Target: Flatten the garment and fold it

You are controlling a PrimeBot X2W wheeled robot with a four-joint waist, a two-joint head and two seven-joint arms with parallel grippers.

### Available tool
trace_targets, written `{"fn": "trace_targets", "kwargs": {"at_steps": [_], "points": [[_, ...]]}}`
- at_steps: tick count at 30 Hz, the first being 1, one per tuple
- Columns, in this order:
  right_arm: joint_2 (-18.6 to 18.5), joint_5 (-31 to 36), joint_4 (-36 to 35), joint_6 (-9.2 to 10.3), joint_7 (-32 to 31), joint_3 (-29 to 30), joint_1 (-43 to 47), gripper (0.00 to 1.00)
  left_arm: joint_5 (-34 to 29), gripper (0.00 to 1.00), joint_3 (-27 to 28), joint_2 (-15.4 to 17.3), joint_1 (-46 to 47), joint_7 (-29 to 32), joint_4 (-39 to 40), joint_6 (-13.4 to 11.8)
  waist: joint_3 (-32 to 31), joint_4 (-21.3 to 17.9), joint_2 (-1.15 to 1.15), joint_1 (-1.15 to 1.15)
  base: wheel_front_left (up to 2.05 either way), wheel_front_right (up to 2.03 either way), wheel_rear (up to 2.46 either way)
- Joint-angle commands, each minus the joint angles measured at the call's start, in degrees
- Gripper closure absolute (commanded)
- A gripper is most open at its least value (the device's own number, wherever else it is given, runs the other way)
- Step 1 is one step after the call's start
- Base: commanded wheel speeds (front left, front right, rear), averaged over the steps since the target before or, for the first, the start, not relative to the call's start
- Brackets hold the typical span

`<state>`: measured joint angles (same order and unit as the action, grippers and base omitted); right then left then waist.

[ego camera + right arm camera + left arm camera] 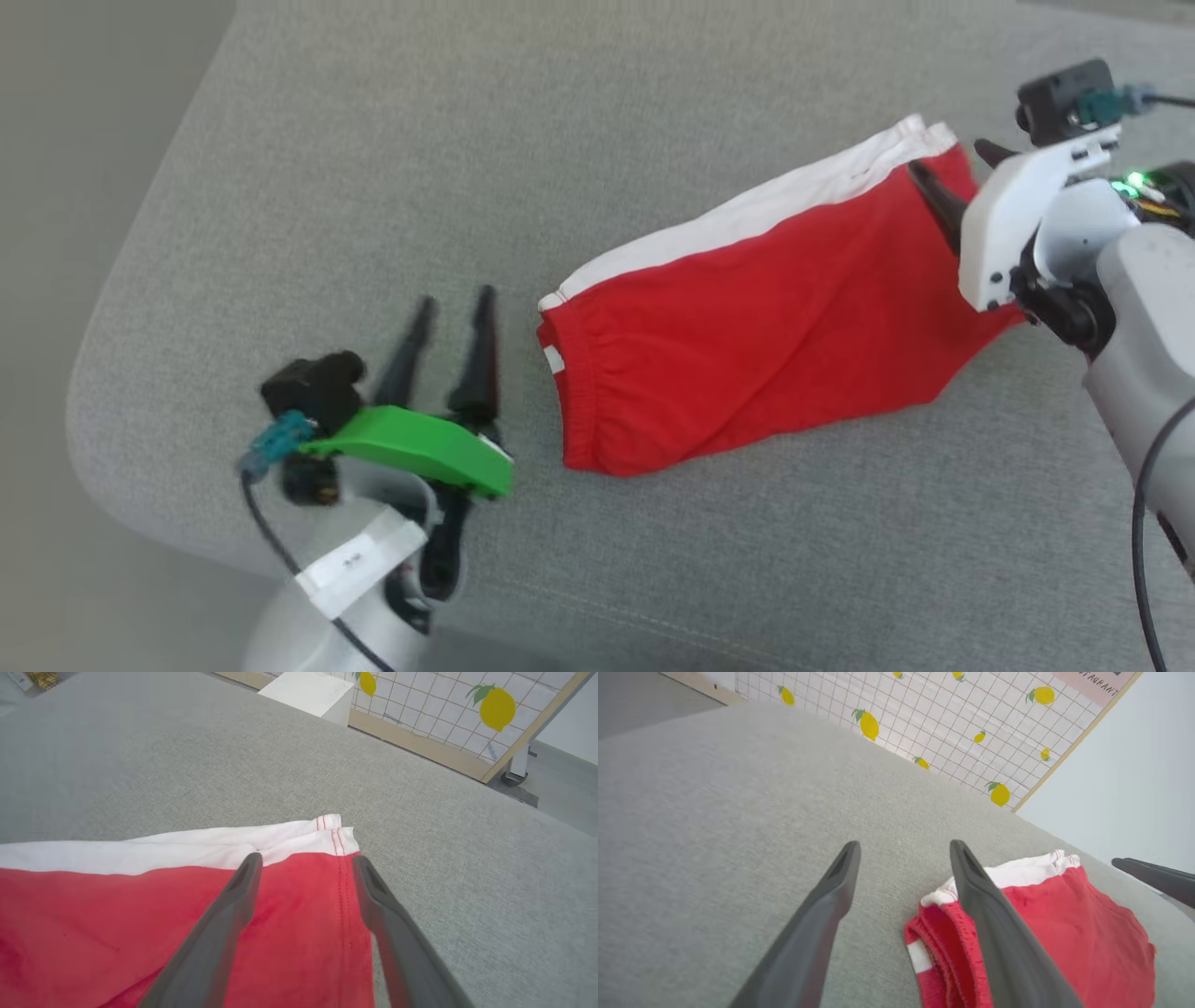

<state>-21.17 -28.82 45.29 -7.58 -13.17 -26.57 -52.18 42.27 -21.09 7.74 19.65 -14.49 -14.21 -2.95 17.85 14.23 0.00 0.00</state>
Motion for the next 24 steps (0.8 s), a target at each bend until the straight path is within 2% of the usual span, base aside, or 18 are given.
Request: {"fn": "trace_targets", "kwargs": {"at_steps": [1, 5, 10, 16, 24], "points": [[0.2, -0.6, -0.1, 0.09, 1.5, 1.3, 1.3, 0.00, -4.2, 0.00, 2.1, 0.4, -0.1, -0.4, 1.7, -0.7, -2.3, -0.8, 0.00, 0.00, 0.00, 0.00, 0.00], [1.5, -1.0, 1.5, 0.09, 3.8, 4.8, 2.6, 0.00, -16.0, 0.00, 6.6, -0.9, -1.5, -0.5, 6.3, -0.6, -2.2, -0.9, 0.00, 0.00, 0.00, 0.00, 0.00], [4.1, -0.3, 5.6, 0.09, 5.5, 9.7, 2.1, 0.00, -24.9, 0.00, 11.0, -3.2, -3.4, -0.5, 10.0, 2.4, -1.5, -0.9, 0.00, 0.00, 0.00, 0.00, 0.00], [5.9, 2.9, 12.6, 0.09, 4.5, 14.1, -0.3, 0.00, -29.9, 0.00, 12.3, -4.5, -5.0, -0.5, 11.6, 6.9, -0.2, -0.3, 0.00, 0.00, 0.00, 0.00, 0.00], [6.9, 8.9, 20.8, 0.09, 2.0, 17.5, -5.1, 0.00, -30.6, 0.00, 13.0, -4.8, -5.6, -0.5, 12.5, 8.5, 1.7, 0.9, 0.00, 0.00, 0.00, 0.00, 0.00]]}}
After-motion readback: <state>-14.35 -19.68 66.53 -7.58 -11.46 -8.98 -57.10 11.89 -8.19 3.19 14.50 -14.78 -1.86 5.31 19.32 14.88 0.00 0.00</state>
